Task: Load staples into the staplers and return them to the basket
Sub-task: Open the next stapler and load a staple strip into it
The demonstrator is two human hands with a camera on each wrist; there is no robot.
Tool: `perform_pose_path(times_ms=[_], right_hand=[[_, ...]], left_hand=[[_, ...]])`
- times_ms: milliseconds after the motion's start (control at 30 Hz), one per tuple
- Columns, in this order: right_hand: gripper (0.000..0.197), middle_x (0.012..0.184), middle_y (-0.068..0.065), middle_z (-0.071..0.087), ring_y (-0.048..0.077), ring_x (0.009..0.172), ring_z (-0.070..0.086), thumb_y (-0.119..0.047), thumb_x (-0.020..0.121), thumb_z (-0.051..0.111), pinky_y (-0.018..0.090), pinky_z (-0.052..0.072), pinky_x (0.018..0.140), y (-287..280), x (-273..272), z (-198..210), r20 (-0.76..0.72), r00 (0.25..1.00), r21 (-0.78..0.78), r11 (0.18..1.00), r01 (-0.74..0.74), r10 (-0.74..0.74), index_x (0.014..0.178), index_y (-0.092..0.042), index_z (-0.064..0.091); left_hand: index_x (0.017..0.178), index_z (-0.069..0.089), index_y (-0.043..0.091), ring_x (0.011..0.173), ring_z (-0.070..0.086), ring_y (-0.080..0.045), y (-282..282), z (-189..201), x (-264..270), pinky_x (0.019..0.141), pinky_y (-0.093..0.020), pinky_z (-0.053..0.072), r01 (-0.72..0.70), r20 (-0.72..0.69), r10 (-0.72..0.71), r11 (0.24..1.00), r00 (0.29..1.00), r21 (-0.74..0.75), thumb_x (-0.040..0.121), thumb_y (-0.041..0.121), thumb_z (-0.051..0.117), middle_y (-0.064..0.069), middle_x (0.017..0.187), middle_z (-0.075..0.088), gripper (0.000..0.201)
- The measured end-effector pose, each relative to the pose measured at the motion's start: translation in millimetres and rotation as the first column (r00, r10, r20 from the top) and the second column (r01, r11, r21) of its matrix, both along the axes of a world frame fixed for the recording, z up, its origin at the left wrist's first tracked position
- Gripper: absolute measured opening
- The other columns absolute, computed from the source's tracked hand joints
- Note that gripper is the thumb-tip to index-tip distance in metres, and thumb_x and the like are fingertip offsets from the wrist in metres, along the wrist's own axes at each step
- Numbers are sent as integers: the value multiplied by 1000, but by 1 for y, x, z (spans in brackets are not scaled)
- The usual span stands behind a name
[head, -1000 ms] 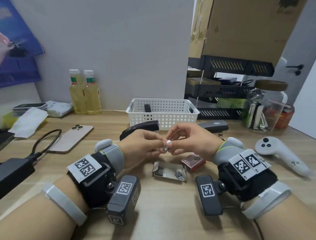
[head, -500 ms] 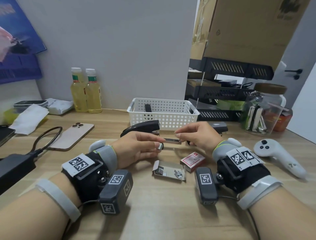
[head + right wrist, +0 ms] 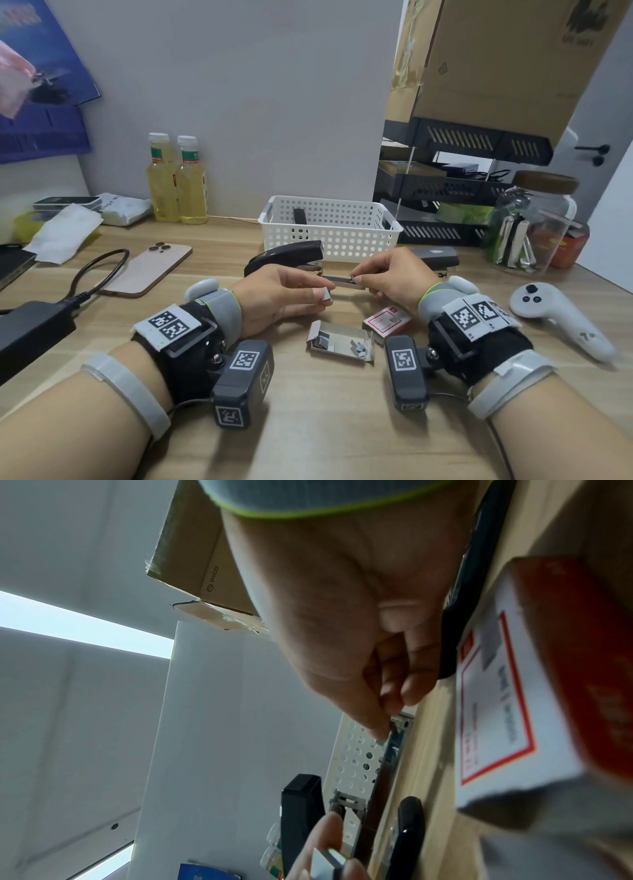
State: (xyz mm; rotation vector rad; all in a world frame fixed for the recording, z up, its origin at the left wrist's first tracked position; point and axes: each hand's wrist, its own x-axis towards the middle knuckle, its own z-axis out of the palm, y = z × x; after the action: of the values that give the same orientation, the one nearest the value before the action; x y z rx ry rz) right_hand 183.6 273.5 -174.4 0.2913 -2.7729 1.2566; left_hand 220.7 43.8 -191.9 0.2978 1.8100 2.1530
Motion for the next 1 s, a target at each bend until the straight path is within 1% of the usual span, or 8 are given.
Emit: perform_pose_path(times_ms=[133, 333, 433, 567, 667, 767, 867, 1000], right_hand=[[6, 58, -7, 68, 4, 52, 56, -24, 85, 76, 21, 48, 62, 0, -1, 0, -21, 1000, 51, 999, -9, 10, 86, -22, 81], [5, 62, -6, 69, 4, 55, 58, -24, 85, 77, 21, 50, 63, 0, 0, 0, -28, 999, 48, 999, -16, 17, 86, -21, 81], [4, 62, -5, 70, 6, 56, 58, -25, 85, 77, 25, 52, 66, 0, -2, -2, -31, 999, 37, 999, -11, 12, 84, -22, 81], [5, 59, -6, 68, 5, 55, 57, -24, 85, 77, 22, 49, 63, 0, -2, -2, -32, 999, 34, 999, -15, 16, 84, -22, 81], [5, 58, -7, 67, 4, 53, 56, -24, 85, 77, 20, 47, 61, 0, -1, -1, -38, 999, 35, 999, -14, 16, 85, -21, 81], [5, 58, -7, 68, 4, 53, 56, -24, 85, 77, 20, 47, 61, 0, -2, -2, -38, 999, 37, 999, -11, 12, 84, -22, 81], [4, 58, -6, 68, 4, 53, 57, -24, 84, 78, 22, 49, 62, 0, -5, -4, -37, 999, 39, 999, -12, 13, 81, -23, 80], [2, 61, -4, 70, 5, 55, 58, -25, 83, 79, 23, 50, 63, 1, -5, -5, -35, 999, 36, 999, -13, 14, 81, -24, 81]], left_hand=[[108, 70, -12, 100, 72, -30, 0, 0, 1, 81, -28, 60, -11, -3, 11, 1000, 1000, -16, 82, -3, 71, -35, 116, 66, 28], [108, 70, -11, 93, 72, -24, 1, 0, 0, 81, -27, 60, -10, -14, 9, 999, 1000, -46, 84, -3, 70, -26, 105, 70, 25], [108, 68, -14, 96, 71, -25, 1, 0, -1, 86, -30, 60, -5, -11, 4, 999, 1000, -36, 84, -3, 69, -24, 105, 70, 26], [108, 67, -14, 98, 70, -27, 1, -1, 0, 87, -29, 59, -2, -17, 2, 1000, 1000, -22, 86, -2, 68, -24, 106, 71, 25], [105, 68, -9, 95, 71, -23, 1, 0, 0, 85, -27, 59, 2, -27, -3, 1000, 1000, -21, 88, 0, 67, -23, 105, 71, 20], [102, 69, -2, 89, 70, -17, 2, 0, 1, 84, -25, 59, 14, -42, -15, 999, 999, -37, 89, 5, 67, -16, 99, 71, 15], [100, 69, 1, 81, 67, -14, 3, 0, 1, 77, -23, 58, 9, -57, -12, 999, 998, -52, 90, 8, 68, -12, 93, 69, 13], [102, 68, -1, 76, 64, -13, 3, 1, 1, 71, -20, 56, 0, -69, -5, 998, 998, -60, 90, 7, 67, -9, 83, 67, 14]])
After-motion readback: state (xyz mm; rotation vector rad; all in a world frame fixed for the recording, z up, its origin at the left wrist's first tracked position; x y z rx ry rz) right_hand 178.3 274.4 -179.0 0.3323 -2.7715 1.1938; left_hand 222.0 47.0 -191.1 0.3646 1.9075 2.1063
